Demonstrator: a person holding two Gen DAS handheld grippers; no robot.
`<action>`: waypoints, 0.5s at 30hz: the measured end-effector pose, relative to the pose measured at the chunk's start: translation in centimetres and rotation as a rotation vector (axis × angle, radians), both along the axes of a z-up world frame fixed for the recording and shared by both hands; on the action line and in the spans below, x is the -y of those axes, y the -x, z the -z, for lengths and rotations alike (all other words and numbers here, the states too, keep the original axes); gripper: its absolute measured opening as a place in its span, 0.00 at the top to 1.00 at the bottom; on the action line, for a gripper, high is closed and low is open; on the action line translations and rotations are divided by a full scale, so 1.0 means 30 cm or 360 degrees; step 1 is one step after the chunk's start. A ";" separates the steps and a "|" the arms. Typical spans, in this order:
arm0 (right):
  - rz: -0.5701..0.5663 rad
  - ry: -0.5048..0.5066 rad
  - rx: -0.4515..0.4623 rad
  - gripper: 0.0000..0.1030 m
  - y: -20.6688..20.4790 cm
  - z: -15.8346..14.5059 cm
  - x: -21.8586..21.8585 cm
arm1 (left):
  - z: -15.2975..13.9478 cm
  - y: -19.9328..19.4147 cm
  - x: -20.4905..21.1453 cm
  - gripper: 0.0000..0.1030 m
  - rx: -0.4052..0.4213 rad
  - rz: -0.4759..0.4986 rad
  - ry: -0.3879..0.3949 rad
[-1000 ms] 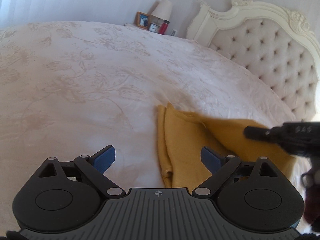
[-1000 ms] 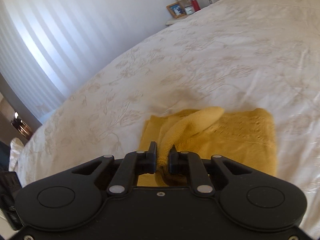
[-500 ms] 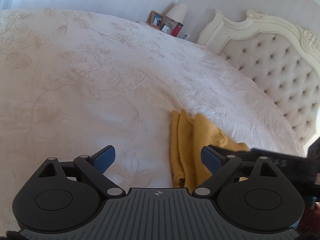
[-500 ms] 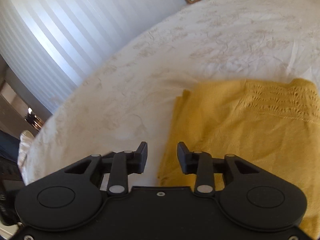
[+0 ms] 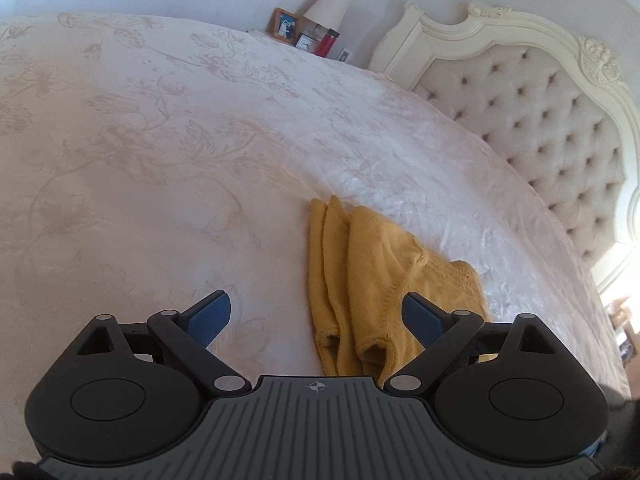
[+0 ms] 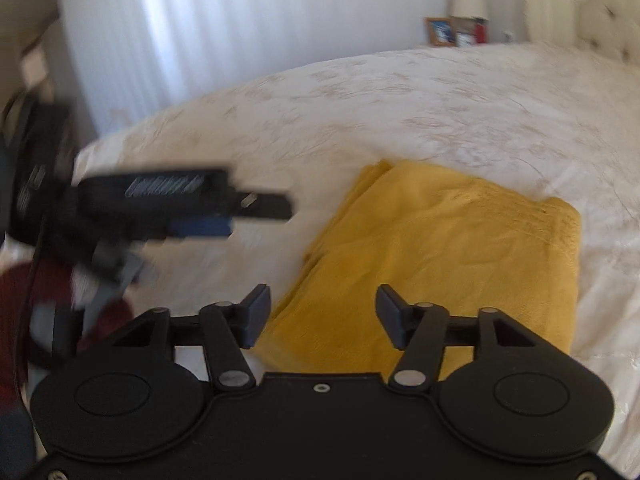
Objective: Fold small clothes
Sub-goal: 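Lift the held edge with the right tool and fold it over the sweater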
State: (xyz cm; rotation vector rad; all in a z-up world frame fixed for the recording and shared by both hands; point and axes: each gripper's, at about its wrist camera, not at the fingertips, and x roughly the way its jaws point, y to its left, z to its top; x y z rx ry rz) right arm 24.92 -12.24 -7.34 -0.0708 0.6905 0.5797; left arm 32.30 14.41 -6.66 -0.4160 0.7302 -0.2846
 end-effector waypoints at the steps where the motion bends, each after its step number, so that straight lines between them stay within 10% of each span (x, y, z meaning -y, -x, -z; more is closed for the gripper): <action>1: -0.0049 0.0052 0.0032 0.36 0.022 0.008 -0.020 | 0.001 0.001 0.001 0.09 -0.0002 0.0000 0.0002; 6: -0.0175 0.0290 0.0139 0.41 0.067 0.044 -0.093 | 0.007 -0.001 0.010 0.09 -0.0007 0.0077 0.0067; 12: -0.0105 0.0307 0.0125 0.92 0.043 0.050 -0.049 | 0.016 0.002 0.053 0.08 -0.0004 0.0205 0.0102; 15: 0.0024 0.0204 0.0201 0.92 0.054 0.014 0.011 | 0.027 0.001 0.069 0.07 -0.0026 0.0252 0.0155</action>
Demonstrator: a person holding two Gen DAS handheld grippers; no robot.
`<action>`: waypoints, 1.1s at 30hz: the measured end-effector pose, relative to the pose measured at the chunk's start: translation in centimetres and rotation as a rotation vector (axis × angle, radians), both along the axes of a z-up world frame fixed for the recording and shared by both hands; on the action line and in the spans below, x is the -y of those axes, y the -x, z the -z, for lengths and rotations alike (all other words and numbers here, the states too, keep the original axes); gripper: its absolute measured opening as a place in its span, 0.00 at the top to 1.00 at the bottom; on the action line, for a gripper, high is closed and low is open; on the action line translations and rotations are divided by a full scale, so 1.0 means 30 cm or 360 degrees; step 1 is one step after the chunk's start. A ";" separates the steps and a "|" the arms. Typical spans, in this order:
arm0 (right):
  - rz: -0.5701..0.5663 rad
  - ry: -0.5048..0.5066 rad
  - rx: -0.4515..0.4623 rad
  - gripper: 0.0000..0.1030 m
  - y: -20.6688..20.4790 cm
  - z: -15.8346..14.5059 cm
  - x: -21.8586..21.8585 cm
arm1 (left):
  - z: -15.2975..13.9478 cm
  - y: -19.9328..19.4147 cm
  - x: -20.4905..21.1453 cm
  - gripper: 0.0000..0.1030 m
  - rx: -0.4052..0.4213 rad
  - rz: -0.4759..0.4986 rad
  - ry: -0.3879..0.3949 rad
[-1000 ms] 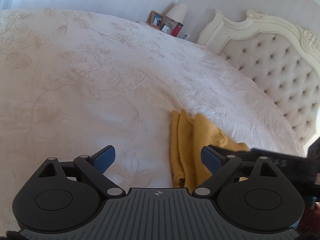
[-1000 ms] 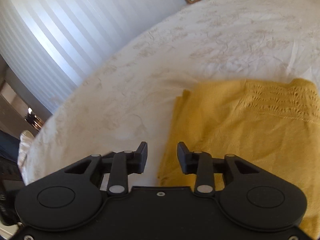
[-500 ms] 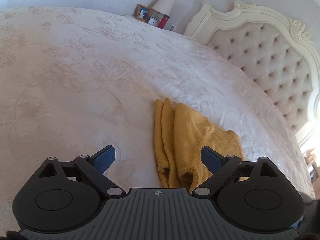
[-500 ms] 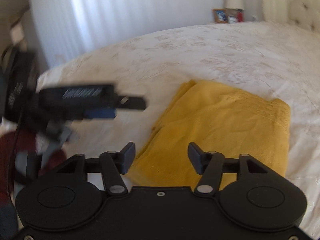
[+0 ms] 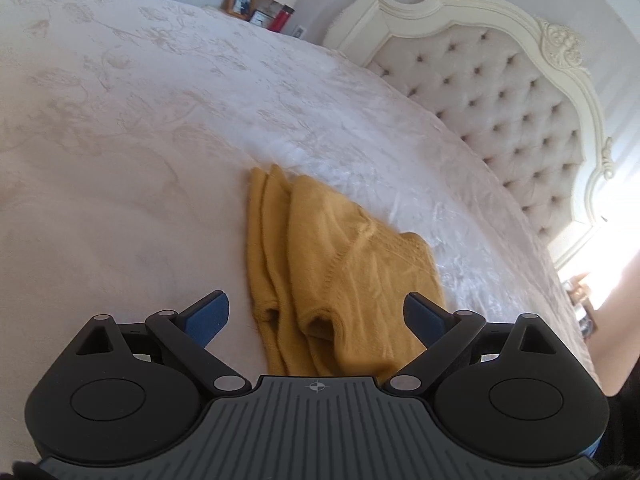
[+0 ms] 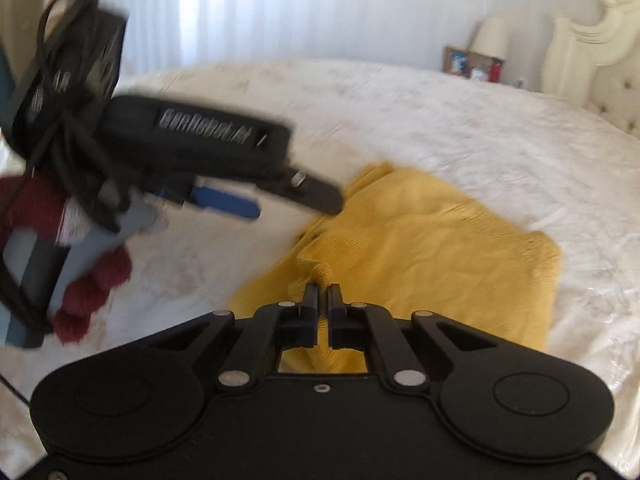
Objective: Fold small clothes
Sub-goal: 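Lift the held edge with the right tool and fold it over the sweater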
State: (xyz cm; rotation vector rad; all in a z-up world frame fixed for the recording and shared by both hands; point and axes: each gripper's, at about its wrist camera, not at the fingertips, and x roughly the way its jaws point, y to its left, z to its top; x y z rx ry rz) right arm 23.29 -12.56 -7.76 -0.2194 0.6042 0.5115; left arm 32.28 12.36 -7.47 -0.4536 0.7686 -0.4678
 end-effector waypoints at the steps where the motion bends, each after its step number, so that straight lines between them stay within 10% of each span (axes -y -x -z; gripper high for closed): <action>1: 0.0029 -0.0030 0.0021 0.92 0.004 -0.010 0.018 | 0.004 -0.002 0.008 0.07 -0.0018 0.0019 0.0028; 18: 0.0067 -0.0210 0.0076 0.92 0.046 -0.023 0.102 | 0.144 -0.198 0.116 0.01 -0.0409 0.0158 0.0511; 30: 0.0059 -0.0245 0.0077 0.92 0.078 0.002 0.124 | 0.097 -0.379 0.165 0.02 -0.0372 0.0079 0.0337; 33: 0.0055 -0.0248 0.0081 0.92 0.085 0.004 0.127 | 0.094 -0.407 0.170 0.17 -0.0388 0.0032 0.0261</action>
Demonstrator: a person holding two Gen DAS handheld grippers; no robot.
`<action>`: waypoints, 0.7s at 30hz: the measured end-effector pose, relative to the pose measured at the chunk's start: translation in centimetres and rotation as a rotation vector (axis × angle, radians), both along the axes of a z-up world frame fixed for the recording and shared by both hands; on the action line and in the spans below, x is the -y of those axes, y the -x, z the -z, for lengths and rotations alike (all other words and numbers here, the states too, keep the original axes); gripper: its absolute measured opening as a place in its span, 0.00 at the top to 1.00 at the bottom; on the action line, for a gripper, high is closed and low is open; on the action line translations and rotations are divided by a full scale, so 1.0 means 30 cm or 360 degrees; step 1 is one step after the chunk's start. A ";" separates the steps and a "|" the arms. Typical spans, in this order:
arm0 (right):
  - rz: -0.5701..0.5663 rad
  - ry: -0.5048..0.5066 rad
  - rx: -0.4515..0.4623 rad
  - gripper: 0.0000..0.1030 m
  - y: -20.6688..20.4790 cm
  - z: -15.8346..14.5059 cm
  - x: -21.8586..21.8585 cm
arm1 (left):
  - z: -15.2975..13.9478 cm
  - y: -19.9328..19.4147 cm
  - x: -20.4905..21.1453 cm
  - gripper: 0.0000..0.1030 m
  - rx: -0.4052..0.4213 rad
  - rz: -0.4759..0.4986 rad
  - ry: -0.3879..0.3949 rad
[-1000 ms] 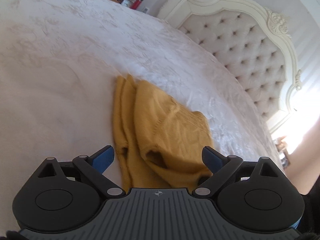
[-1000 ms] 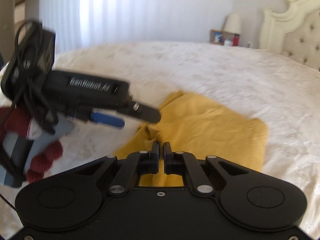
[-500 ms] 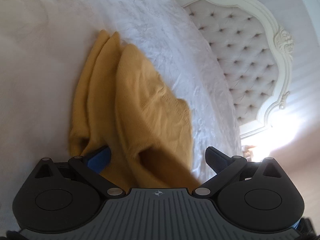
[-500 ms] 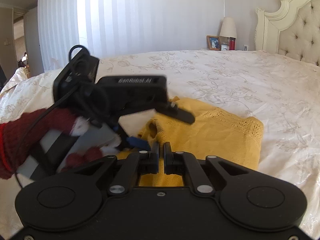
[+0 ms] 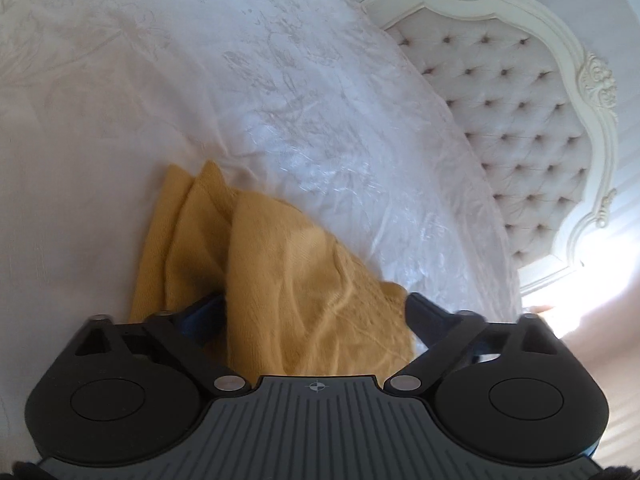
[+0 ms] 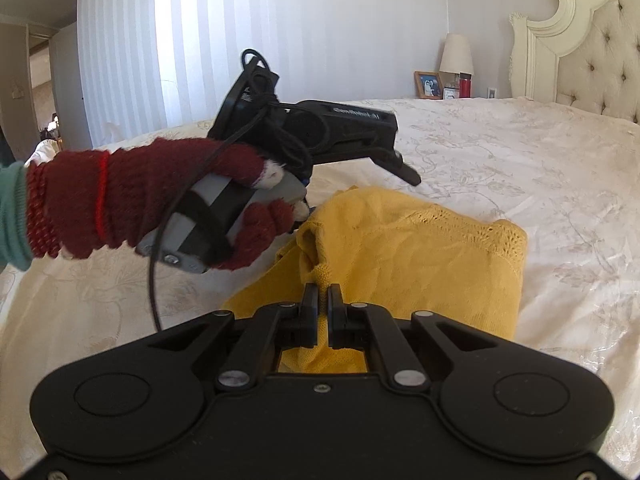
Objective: Fold small clothes
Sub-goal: 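Lift the held edge with the right tool and fold it over the sweater, then open the right tool to release the folded edge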
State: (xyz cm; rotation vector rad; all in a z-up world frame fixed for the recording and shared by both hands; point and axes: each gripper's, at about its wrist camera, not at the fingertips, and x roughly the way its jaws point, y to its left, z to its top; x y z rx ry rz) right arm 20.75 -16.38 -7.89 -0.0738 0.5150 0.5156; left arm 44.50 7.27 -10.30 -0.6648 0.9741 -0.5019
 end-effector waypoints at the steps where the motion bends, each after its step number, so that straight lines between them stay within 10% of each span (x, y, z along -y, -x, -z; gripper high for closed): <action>1: -0.0003 -0.0002 0.0002 0.92 0.002 0.000 0.000 | 0.000 -0.009 0.001 0.27 -0.0020 -0.0005 -0.0032; 3: -0.0003 -0.0014 0.0004 0.92 0.005 -0.002 -0.003 | -0.005 -0.015 0.004 0.53 -0.0004 0.0012 -0.0081; 4: -0.0004 -0.0021 0.0006 0.92 0.000 -0.003 -0.002 | -0.016 -0.011 0.008 0.90 0.0027 0.0013 -0.0129; 14: -0.0132 -0.0044 -0.0022 0.90 -0.006 0.025 -0.121 | -0.099 0.020 -0.051 0.91 0.0209 0.0108 -0.0490; 18: -0.0206 -0.0062 -0.0107 0.80 -0.023 0.056 -0.143 | -0.033 0.003 -0.071 0.81 0.0175 0.0083 -0.0544; 21: -0.0221 -0.0156 -0.0101 0.50 -0.002 0.038 -0.091 | -0.050 0.011 -0.082 0.74 0.0211 0.0095 -0.0531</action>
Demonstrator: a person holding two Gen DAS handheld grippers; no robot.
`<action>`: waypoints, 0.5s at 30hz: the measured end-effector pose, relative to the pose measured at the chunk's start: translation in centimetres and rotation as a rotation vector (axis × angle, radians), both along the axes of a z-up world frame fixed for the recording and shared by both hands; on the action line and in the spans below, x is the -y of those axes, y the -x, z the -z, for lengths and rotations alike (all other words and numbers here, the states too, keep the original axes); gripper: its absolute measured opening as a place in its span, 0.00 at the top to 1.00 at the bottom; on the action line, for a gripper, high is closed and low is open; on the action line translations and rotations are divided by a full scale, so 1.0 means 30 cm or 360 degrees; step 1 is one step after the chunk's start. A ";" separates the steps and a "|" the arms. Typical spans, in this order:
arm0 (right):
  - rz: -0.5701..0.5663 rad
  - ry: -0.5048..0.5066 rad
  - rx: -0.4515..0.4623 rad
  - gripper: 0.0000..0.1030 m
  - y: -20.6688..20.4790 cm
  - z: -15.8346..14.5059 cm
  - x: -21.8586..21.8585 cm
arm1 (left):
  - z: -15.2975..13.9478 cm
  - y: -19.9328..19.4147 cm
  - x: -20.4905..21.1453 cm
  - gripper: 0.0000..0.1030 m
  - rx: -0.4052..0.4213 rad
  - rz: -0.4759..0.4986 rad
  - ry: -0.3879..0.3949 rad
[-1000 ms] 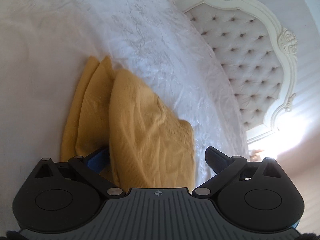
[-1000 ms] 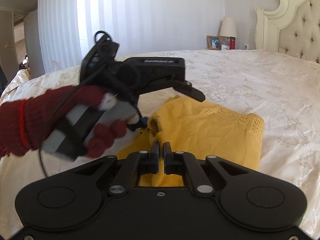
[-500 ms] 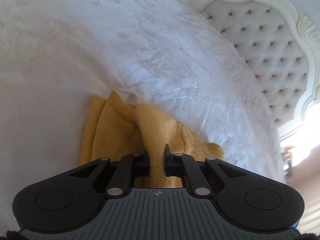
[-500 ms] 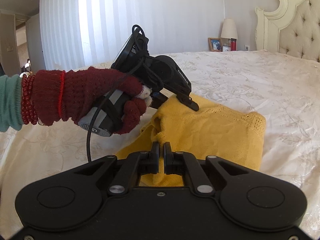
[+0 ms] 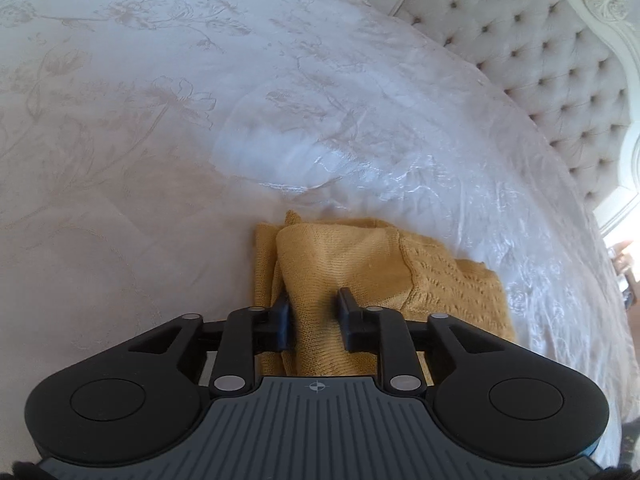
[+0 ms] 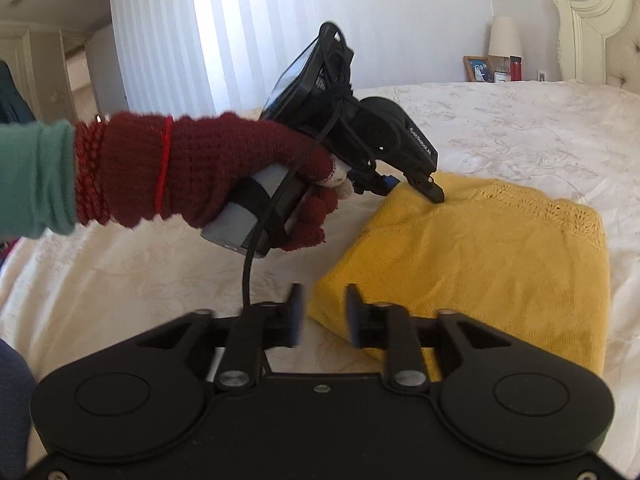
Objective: Fold small clothes
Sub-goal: 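Open the right tool to release the folded edge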
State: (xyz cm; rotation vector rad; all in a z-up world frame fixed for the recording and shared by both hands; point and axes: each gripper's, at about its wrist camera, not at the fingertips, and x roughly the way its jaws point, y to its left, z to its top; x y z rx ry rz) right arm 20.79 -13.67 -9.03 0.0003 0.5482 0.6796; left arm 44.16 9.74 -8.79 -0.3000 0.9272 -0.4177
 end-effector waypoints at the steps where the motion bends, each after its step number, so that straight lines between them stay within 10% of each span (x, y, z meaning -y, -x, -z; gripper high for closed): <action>1: 0.0006 -0.0024 0.0003 0.39 0.008 -0.008 0.022 | -0.015 0.009 -0.001 0.68 0.0021 0.0002 -0.0016; 5: 0.0071 -0.0088 -0.0019 0.32 0.027 -0.027 0.096 | -0.101 0.102 -0.012 0.26 0.0171 -0.0037 -0.0044; 15: 0.0346 -0.0146 -0.0183 0.02 0.025 -0.019 0.241 | -0.097 0.397 0.038 0.09 0.0346 -0.0008 -0.0174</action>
